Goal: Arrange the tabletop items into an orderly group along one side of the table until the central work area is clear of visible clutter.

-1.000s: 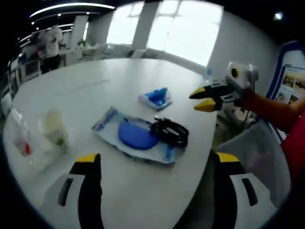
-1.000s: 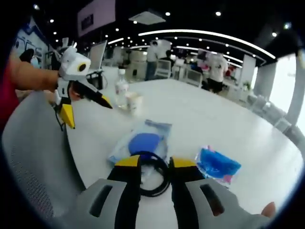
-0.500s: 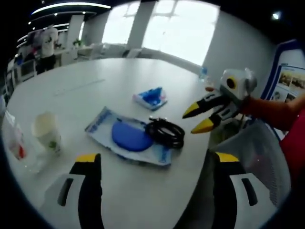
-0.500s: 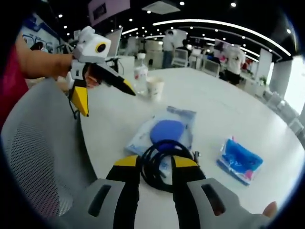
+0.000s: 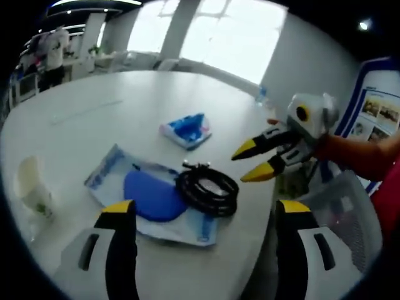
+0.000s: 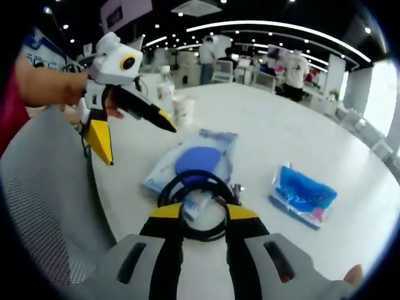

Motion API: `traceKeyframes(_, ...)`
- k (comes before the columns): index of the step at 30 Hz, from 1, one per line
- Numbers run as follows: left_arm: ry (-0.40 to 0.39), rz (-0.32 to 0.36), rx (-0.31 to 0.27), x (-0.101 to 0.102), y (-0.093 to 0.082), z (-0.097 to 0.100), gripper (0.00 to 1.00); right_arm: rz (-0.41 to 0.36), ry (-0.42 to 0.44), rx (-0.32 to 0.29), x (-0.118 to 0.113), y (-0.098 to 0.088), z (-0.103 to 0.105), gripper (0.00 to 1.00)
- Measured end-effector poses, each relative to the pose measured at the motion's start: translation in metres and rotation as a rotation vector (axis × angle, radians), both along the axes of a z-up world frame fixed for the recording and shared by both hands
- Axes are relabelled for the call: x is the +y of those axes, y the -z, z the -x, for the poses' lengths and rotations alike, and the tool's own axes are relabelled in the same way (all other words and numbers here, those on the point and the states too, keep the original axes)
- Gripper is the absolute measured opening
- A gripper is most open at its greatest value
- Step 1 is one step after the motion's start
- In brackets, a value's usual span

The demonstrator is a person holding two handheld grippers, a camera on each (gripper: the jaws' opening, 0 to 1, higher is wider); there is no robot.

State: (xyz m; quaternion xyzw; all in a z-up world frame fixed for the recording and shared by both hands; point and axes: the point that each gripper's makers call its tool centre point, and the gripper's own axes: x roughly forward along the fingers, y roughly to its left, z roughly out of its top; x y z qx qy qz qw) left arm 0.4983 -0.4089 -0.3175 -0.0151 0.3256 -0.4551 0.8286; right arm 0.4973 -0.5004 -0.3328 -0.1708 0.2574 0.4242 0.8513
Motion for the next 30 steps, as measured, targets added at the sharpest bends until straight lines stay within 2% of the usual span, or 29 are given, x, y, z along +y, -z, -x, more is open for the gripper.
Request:
traceKeyframes(4, -0.005, 0.014, 0.017, -0.011, 0.004, -0.006, 0.87, 0.010, 0.040, 0.011, -0.008, 0.007, -0.008, 0.24)
traceKeyframes(13, 0.013, -0.018, 0.046, -0.029, 0.019, -0.011, 0.80, 0.011, 0.078, 0.050, -0.017, 0.023, -0.018, 0.22)
traceKeyframes(30, -0.018, -0.074, 0.094, -0.034, 0.042, -0.024, 0.51, -0.024, 0.114, 0.100, -0.017, 0.038, -0.027, 0.21)
